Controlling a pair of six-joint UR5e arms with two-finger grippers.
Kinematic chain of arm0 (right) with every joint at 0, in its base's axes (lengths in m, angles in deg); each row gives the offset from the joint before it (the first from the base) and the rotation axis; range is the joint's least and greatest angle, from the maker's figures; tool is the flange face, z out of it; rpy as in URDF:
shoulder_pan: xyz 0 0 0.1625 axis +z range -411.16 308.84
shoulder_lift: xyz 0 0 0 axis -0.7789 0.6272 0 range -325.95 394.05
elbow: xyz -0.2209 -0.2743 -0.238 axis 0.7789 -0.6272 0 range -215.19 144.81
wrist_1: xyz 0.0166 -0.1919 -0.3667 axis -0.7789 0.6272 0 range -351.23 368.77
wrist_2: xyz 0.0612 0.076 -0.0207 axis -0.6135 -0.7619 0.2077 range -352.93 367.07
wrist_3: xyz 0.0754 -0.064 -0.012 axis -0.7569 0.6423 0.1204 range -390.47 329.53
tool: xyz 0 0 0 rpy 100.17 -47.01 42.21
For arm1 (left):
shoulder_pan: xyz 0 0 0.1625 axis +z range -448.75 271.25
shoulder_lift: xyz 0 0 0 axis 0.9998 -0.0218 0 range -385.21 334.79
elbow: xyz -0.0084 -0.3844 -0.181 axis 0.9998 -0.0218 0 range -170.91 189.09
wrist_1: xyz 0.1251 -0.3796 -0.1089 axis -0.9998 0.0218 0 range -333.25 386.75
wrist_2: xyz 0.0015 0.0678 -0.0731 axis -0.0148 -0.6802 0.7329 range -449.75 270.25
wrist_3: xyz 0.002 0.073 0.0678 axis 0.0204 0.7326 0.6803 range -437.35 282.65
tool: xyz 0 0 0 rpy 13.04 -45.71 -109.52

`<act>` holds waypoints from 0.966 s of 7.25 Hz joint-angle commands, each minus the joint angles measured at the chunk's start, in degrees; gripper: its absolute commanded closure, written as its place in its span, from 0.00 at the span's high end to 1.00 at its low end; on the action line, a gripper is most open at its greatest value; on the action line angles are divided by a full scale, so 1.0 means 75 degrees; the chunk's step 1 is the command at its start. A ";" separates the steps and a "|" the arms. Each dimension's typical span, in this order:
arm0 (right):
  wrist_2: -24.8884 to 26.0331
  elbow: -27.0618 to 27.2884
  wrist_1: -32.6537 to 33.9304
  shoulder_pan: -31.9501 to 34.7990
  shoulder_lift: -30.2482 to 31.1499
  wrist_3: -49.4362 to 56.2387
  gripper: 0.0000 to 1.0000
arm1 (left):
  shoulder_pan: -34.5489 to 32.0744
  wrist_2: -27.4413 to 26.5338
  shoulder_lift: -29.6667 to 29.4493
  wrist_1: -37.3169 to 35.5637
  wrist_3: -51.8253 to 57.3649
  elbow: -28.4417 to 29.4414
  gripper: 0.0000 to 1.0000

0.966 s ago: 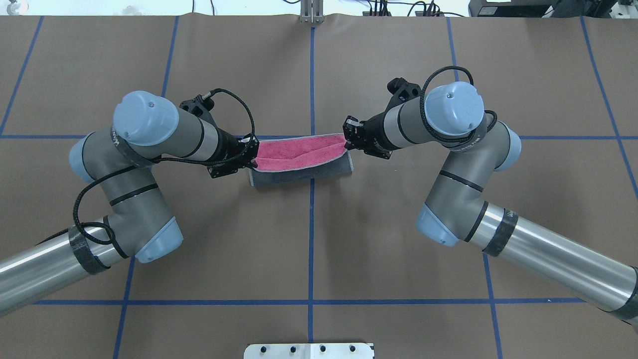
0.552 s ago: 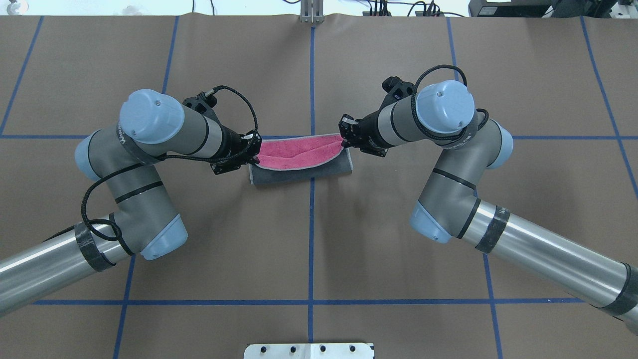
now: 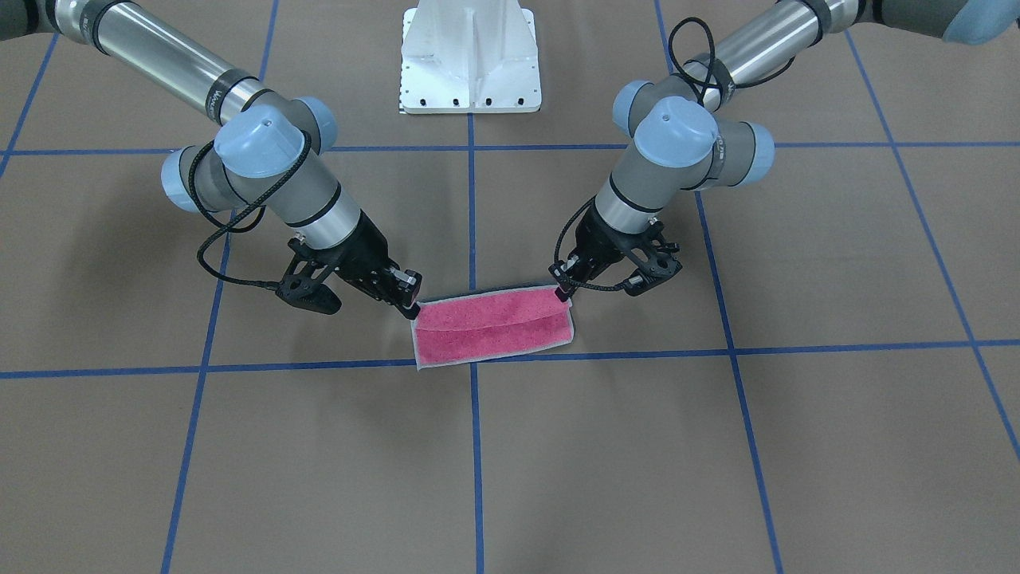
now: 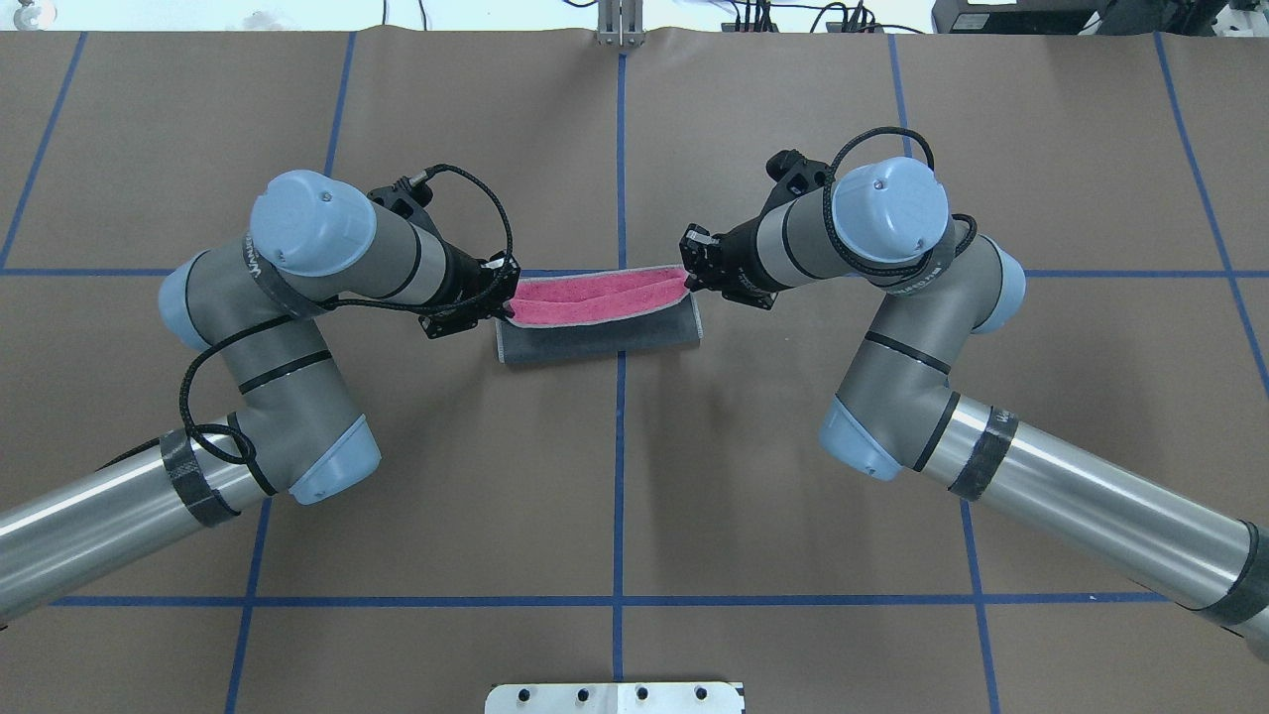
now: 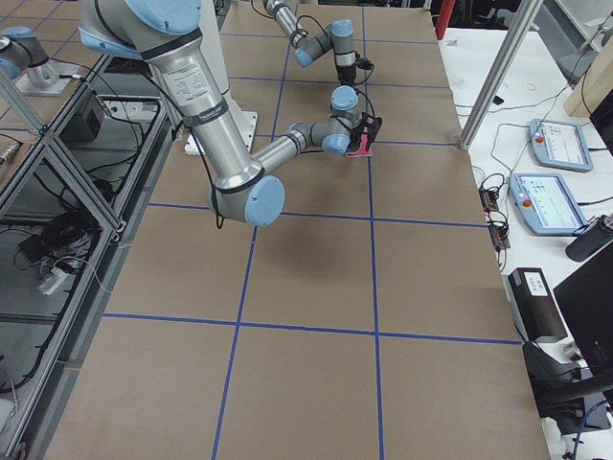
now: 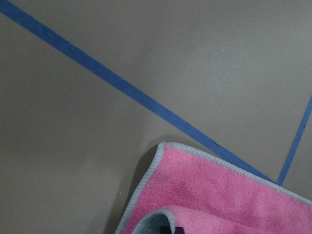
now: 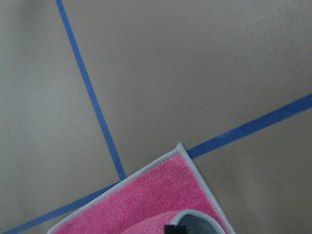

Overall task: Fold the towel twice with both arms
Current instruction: 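Lay the lifted edge over the far half of the towel with both grippers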

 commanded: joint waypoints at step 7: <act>0.0094 -0.0176 -0.0011 -0.0003 0.0027 0.0000 0.00 | -0.0008 0.0000 0.0001 0.0000 -0.0011 0.0138 0.00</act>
